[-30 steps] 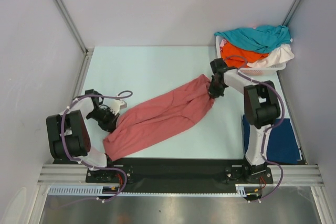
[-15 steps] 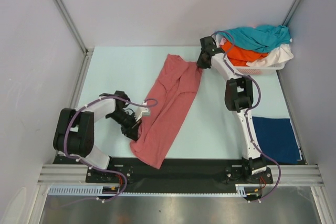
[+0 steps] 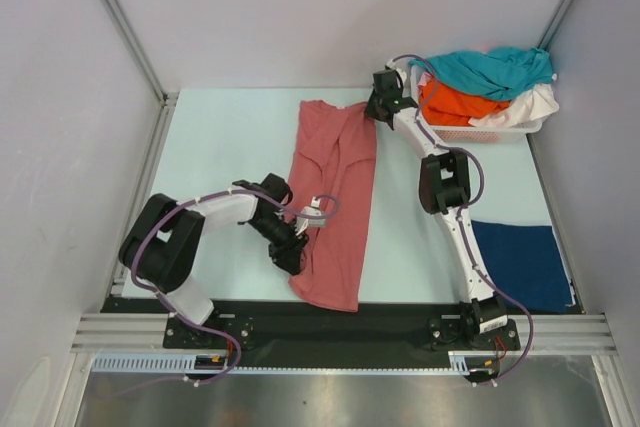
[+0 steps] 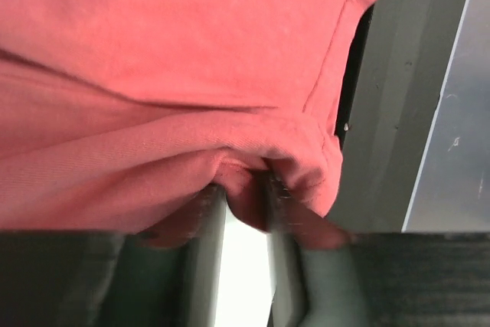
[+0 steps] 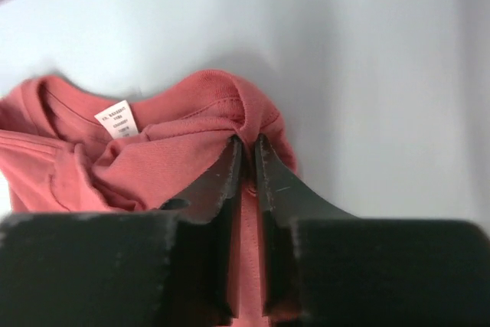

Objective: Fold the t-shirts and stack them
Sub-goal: Fold the tshirt

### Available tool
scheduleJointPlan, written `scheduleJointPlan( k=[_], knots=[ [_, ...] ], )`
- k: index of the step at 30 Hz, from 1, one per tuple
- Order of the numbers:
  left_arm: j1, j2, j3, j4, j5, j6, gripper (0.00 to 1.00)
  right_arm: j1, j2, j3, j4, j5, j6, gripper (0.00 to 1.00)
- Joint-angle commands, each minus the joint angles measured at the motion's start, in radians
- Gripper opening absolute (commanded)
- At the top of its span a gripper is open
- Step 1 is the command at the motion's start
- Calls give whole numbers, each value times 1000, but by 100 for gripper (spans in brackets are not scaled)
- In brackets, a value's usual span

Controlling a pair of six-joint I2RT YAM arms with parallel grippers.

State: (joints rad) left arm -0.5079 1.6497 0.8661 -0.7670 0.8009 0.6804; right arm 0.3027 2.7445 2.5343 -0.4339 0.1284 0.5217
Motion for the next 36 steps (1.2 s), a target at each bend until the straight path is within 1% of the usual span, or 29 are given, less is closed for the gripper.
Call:
scheduleJointPlan(
  k=[1, 3, 4, 5, 6, 7, 9, 10, 11, 14, 17, 18, 19, 21, 22, 23, 24, 25, 26, 27, 28, 29, 30, 32, 33, 34, 36],
  knots=[
    [-3, -2, 27, 23, 60, -47, 43, -7, 3, 60, 139, 34, -31, 28],
    [2, -2, 43, -29, 37, -19, 50, -5, -11, 64, 144, 25, -55, 41],
    [6, -5, 51, -49, 26, -6, 56, -4, -26, 61, 147, 27, -69, 45],
    [23, -11, 59, -70, -6, 10, 64, -2, -54, 57, 153, 27, -86, 50],
    [37, -17, 68, -110, -20, 19, 67, 1, -74, 47, 153, 28, -116, 53],
    [51, -43, 70, -126, -38, 27, 79, 7, -91, 40, 158, 31, -136, 54],
    [89, -79, 65, -176, -90, 54, 81, 15, -149, 14, 156, 36, -170, 57],
    [94, -120, 60, -192, -109, 64, 97, 18, -167, 4, 153, 36, -176, 58],
    [97, -146, 54, -205, -149, 86, 98, 21, -211, -6, 140, 40, -180, 60],
    [97, -244, 13, -239, -183, 102, 100, 32, -282, -43, 77, 56, -206, 63],
    [97, -339, -16, -259, -226, 116, 100, 52, -408, -113, -52, 92, -209, 65],
    [97, -369, -21, -262, -258, 116, 100, 61, -499, -156, -90, 102, -200, 65],
    [97, -395, -21, -261, -273, 117, 100, 65, -547, -257, -162, 115, -171, 64],
    [95, -477, -12, -268, -328, 131, 99, 99, -665, -418, -213, 116, -146, 64],
    [95, -504, -7, -273, -344, 157, 99, 113, -792, -502, -238, 119, -125, 64],
    [94, -534, -6, -276, -368, 171, 99, 148, -854, -708, -239, 116, -102, 64],
    [92, -586, -7, -276, -385, 188, 98, 165, -912, -802, -235, 116, -77, 64],
    [92, -620, -12, -276, -423, 227, 97, 185, -1039, -915, -214, 103, -49, 63],
    [86, -648, -19, -272, -440, 252, 98, 205, -1089, -1088, -198, 97, 21, 63],
    [80, -709, -44, -265, -457, 275, 97, 245, -1147, -1177, -183, 82, 55, 62],
    [74, -735, -58, -261, -492, 319, 98, 265, -1227, -1245, -174, 67, 98, 61],
    [56, -761, -85, -252, -505, 336, 98, 289, -1267, -1302, -170, 63, 172, 60],
    [46, -806, -97, -246, -517, 350, 99, 350, -1296, -1410, -167, 57, 217, 60],
    [23, -832, -127, -235, -520, 363, 100, 422, -1357, -1505, -123, 48, 286, 58],
    [14, -837, -133, -235, -517, 363, 100, 453, -1361, -1572, -100, 37, 346, 58],
    [-6, -838, -137, -230, -513, 349, 100, 495, -1359, -1601, -77, 4, 377, 58],
    [-23, -832, -139, -213, -517, 318, 100, 519, -1343, -1666, -57, -22, 446, 57]
  ],
)
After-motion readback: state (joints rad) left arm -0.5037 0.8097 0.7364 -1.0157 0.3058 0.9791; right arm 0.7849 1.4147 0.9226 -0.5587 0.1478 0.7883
